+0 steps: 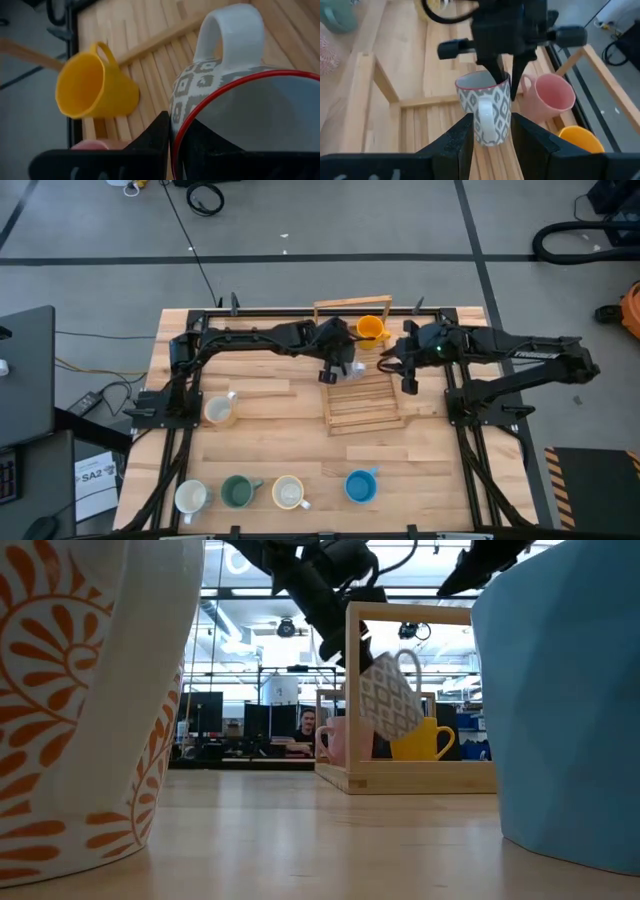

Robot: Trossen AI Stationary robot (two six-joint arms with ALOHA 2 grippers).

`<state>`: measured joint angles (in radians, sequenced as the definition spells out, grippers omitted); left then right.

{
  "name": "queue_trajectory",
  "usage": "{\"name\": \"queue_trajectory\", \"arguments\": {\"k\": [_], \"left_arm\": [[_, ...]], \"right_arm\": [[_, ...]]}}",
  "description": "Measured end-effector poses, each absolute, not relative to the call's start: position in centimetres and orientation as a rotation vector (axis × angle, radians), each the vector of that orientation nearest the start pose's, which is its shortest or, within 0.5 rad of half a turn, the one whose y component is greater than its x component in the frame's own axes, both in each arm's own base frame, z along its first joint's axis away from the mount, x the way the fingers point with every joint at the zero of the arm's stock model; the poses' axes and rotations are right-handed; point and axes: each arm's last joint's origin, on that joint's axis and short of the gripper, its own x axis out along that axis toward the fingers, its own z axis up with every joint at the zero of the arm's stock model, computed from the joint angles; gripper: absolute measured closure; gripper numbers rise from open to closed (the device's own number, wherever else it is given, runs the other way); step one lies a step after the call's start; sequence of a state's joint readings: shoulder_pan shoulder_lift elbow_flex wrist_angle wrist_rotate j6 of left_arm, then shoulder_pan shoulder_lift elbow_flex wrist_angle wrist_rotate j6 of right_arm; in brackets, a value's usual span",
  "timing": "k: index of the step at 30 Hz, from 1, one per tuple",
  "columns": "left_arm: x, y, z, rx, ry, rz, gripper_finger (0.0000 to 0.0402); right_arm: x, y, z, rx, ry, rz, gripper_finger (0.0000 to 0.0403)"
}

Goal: Place coffee mugs
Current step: Put the gray patterned mug on the shelf

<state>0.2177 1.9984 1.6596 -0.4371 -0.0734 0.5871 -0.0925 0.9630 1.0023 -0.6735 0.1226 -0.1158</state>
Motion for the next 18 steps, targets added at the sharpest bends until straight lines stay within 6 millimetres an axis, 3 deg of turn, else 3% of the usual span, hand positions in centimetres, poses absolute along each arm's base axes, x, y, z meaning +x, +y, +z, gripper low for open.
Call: {"name": "queue_trajectory", "arguments": {"k": [18], "left_arm": [[44.6, 9.2, 25.8, 0.517, 0.743, 0.052, 0.0363]], "right_arm": [[22.2, -4.5, 30.1, -0.076, 0.797, -0.077, 0.0268]]}}
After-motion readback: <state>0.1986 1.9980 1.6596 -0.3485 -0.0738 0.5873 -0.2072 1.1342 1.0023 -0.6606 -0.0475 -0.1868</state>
